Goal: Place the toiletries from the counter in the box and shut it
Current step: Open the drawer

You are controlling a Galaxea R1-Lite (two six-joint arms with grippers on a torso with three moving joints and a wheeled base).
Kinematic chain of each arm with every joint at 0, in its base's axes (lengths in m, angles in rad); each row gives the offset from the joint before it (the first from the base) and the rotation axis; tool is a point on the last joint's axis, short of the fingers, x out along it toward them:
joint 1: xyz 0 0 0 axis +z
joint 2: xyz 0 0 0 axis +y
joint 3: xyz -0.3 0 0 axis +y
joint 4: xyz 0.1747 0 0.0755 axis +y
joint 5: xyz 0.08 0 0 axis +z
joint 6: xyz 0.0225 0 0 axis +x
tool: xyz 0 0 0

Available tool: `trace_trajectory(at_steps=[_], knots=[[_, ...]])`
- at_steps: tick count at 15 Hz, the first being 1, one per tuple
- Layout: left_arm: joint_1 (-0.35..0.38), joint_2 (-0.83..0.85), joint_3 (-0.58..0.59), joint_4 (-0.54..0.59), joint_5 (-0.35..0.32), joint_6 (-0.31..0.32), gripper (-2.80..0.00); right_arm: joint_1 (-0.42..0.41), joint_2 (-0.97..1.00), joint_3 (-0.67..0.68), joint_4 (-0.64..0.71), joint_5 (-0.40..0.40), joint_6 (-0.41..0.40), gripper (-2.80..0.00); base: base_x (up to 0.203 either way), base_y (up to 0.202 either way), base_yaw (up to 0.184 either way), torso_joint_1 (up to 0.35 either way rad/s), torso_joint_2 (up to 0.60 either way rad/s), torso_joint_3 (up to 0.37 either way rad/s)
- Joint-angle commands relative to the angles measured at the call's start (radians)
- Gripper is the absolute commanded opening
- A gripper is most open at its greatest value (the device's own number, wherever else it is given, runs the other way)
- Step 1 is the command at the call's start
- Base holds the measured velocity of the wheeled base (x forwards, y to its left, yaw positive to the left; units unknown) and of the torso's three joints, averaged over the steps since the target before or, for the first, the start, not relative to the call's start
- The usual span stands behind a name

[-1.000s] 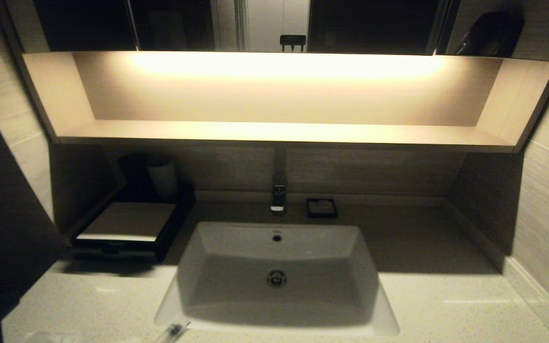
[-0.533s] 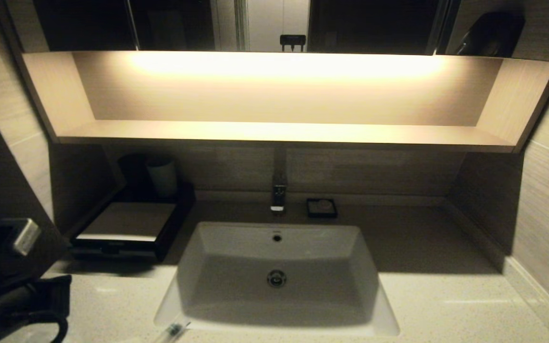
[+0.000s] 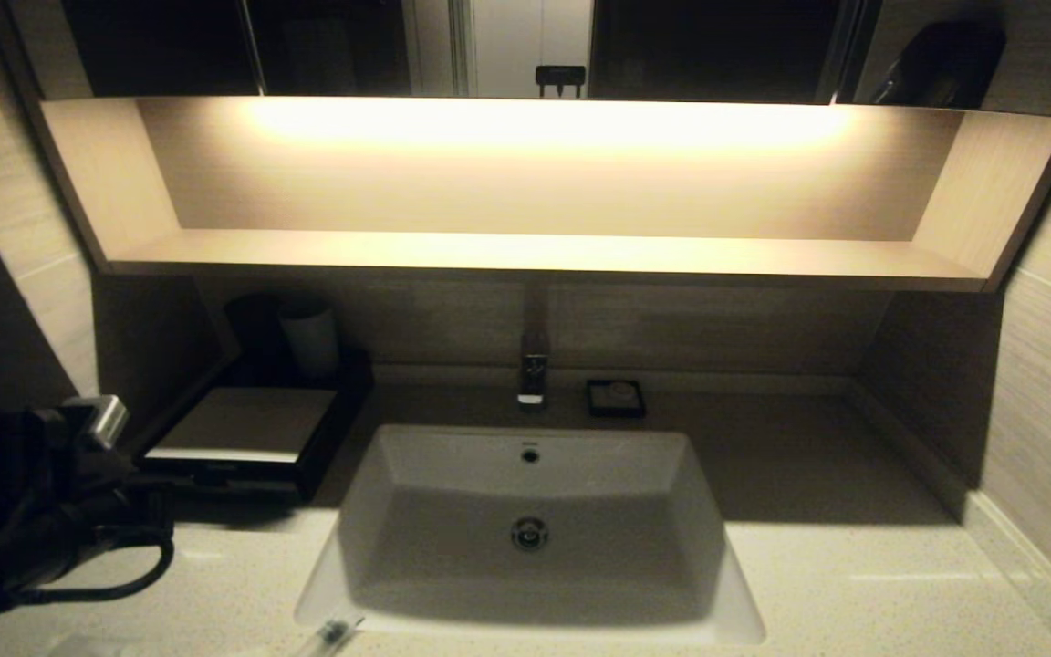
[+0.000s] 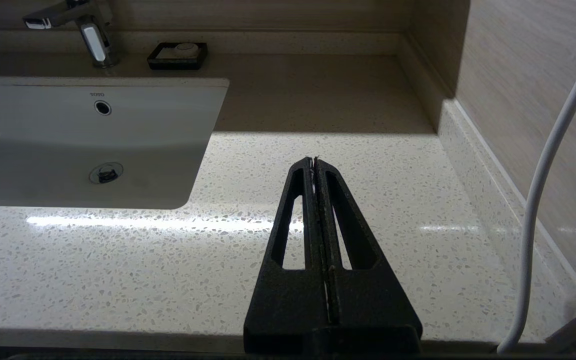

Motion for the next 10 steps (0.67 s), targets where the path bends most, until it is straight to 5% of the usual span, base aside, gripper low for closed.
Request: trace_trajectory(at_steps=[1, 10], knots=[[0.028, 0.101, -0.014, -0.031, -0.015, 0.0, -2.8, 0.0, 0.0, 0.0, 0.0, 0.0, 0.0, -2.8, 0.0, 0.0, 0.0, 0.0, 0.0, 0.0], [0.034, 0.171, -0.028, -0.102, -0.093, -0.001, -2.8, 0.0, 0.0, 0.0, 0.0, 0.0, 0.0, -2.8, 0.0, 0.0, 0.0, 0.0, 0.0, 0.0]])
